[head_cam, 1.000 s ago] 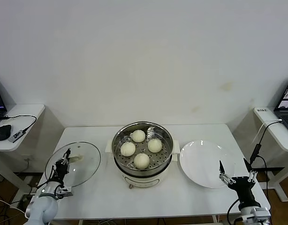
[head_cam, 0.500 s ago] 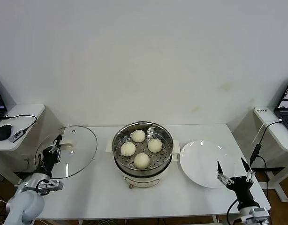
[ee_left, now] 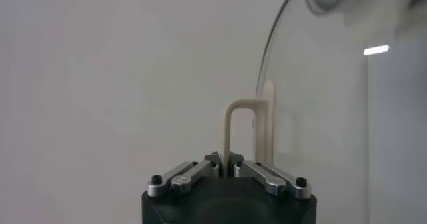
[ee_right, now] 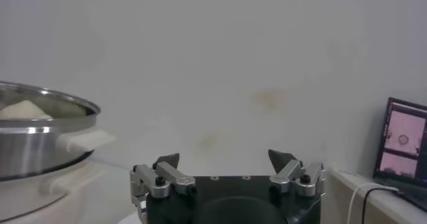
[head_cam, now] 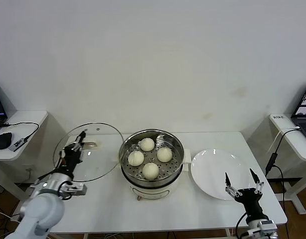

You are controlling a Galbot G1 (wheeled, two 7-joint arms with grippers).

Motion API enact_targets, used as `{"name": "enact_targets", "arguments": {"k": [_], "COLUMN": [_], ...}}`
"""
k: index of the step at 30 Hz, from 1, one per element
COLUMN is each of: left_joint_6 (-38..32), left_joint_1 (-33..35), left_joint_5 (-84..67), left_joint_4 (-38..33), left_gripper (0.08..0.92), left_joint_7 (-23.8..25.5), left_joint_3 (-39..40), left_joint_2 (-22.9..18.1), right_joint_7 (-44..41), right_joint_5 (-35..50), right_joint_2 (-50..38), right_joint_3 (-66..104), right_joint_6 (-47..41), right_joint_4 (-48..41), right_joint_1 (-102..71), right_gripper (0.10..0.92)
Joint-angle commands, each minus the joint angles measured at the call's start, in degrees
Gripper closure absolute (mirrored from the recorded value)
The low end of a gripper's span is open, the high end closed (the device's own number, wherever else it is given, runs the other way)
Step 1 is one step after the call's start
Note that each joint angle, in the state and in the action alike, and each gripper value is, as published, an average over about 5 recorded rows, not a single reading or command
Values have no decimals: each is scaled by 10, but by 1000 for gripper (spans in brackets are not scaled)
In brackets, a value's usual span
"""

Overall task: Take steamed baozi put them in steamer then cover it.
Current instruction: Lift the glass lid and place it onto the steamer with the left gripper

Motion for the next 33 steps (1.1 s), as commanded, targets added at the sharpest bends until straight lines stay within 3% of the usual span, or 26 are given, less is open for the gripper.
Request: {"name": "enact_targets", "arguments": {"k": [1,10,23,33], "left_joint_6": [115,144,155,153], "left_joint_1": [-58,-114,-172,-184], "left_joint_5": [149,188,240,255], "left_joint_4": [-49,-18,43,85], "left_gripper": [853,853,853,853], "left_joint_7": [137,170,166,165], "left_joint_3": [141,185,277,296], "left_joint_2": [-72,-134,-251,-278], "right_joint_7": [4,6,9,11], "right_joint_5": [-63,-89,-98,-99], "right_joint_2": [12,26,33,33], "right_joint_3": [-12,-40,-45,-45], "right_joint_6": [5,6,7,10], "right_joint_4": [-13,-42,-58,-66], "right_joint_1": [10,25,32,32], "right_gripper": [203,203,203,203]}}
